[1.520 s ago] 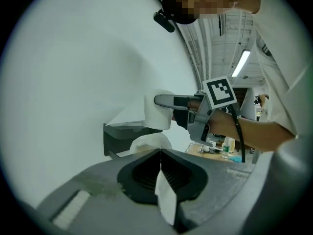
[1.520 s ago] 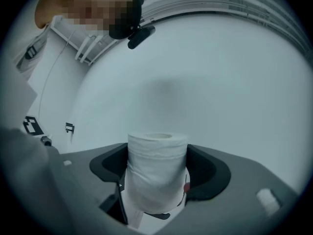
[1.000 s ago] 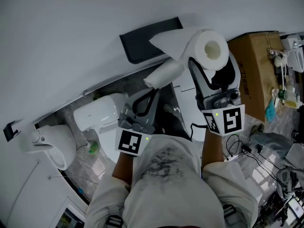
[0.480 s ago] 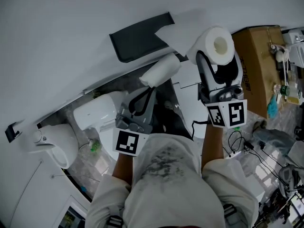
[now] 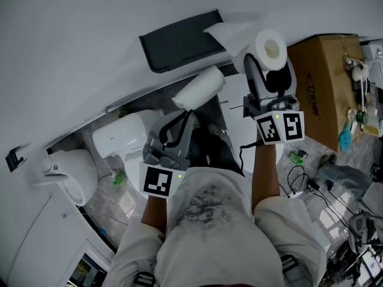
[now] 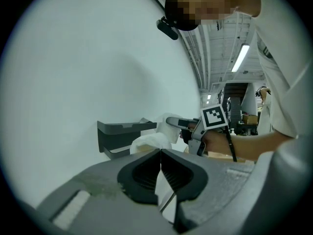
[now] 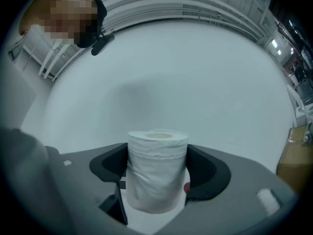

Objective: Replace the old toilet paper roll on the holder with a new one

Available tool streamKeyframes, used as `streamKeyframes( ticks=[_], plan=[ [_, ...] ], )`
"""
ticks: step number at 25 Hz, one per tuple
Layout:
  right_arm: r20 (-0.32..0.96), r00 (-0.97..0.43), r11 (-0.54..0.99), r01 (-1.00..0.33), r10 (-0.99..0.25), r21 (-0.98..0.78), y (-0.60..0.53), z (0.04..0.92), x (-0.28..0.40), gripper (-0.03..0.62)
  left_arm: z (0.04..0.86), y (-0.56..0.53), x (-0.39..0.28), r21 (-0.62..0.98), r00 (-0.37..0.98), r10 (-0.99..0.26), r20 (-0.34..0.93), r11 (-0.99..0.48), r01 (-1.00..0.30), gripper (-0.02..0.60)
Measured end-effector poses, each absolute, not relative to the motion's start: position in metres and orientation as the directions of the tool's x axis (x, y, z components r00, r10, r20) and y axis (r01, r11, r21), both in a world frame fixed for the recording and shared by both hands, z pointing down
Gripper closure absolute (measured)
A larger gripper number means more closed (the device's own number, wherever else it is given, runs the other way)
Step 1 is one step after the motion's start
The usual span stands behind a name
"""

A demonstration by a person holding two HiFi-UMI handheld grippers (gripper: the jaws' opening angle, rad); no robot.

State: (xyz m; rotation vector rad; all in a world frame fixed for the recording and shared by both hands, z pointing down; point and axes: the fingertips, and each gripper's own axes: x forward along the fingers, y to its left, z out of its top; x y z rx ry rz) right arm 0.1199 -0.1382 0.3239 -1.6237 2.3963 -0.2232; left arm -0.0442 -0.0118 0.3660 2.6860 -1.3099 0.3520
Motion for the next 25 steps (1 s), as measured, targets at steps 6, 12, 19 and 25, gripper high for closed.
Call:
streamKeyframes(
  ticks=[6,12,19,25],
  plan=[
    [-0.124,-0.354,0.374,-0.864,-0.927,-0.337,-0.145,0.335,0.114,0.229,0.366,-0.01,-0.048,0.006,0.58,-0.768,0.271,-0.601,-0.799,0.574],
    [-0.158,-0.344,0.378,-0.824,-0.926,-0.421,-0.151,0.338,0.112,0.229,0.368,-0.007,-0.05,-0.002,0.563,-0.779,0.276,-0.586,-0.81,0.574],
    [-0.166,-0.32,0.358,-0.775,-0.933,-0.521,-0.155,0.35,0.107,0.229,0.368,-0.004,-0.059,-0.005,0.55,-0.787,0.28,-0.574,-0.819,0.574],
    [-0.191,-0.291,0.34,-0.65,-0.938,-0.679,-0.159,0.362,0.115,0.229,0.362,-0.005,-0.061,-0.01,0.548,-0.794,0.265,-0.57,-0.821,0.574]
  ],
)
